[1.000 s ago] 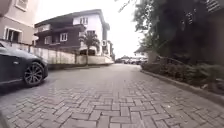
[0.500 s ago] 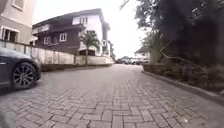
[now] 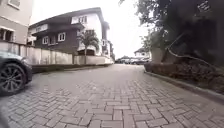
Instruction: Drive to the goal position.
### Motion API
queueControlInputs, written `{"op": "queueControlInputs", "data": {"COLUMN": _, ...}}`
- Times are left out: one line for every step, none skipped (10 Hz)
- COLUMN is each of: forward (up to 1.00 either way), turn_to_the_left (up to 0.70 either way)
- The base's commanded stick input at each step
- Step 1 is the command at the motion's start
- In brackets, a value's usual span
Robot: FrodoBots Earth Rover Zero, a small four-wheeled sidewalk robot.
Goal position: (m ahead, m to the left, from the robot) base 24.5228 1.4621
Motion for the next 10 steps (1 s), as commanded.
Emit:
{"op": "queueControlInputs", "data": {"forward": 0.7, "turn_to_the_left": 0.0}}
{"op": "queueControlInputs", "data": {"forward": 0.7, "turn_to_the_left": 0.0}}
{"op": "queueControlInputs", "data": {"forward": 0.7, "turn_to_the_left": 0.0}}
{"op": "queueControlInputs", "data": {"forward": 0.7, "turn_to_the_left": 0.0}}
{"op": "queueControlInputs", "data": {"forward": 0.7, "turn_to_the_left": 0.0}}
{"op": "queueControlInputs", "data": {"forward": 0.7, "turn_to_the_left": 0.0}}
{"op": "queueControlInputs", "data": {"forward": 0.7, "turn_to_the_left": 0.0}}
{"op": "queueControlInputs", "data": {"forward": 0.7, "turn_to_the_left": 0.0}}
{"op": "queueControlInputs", "data": {"forward": 0.7, "turn_to_the_left": 0.0}}
{"op": "queueControlInputs", "data": {"forward": 0.7, "turn_to_the_left": 0.0}}
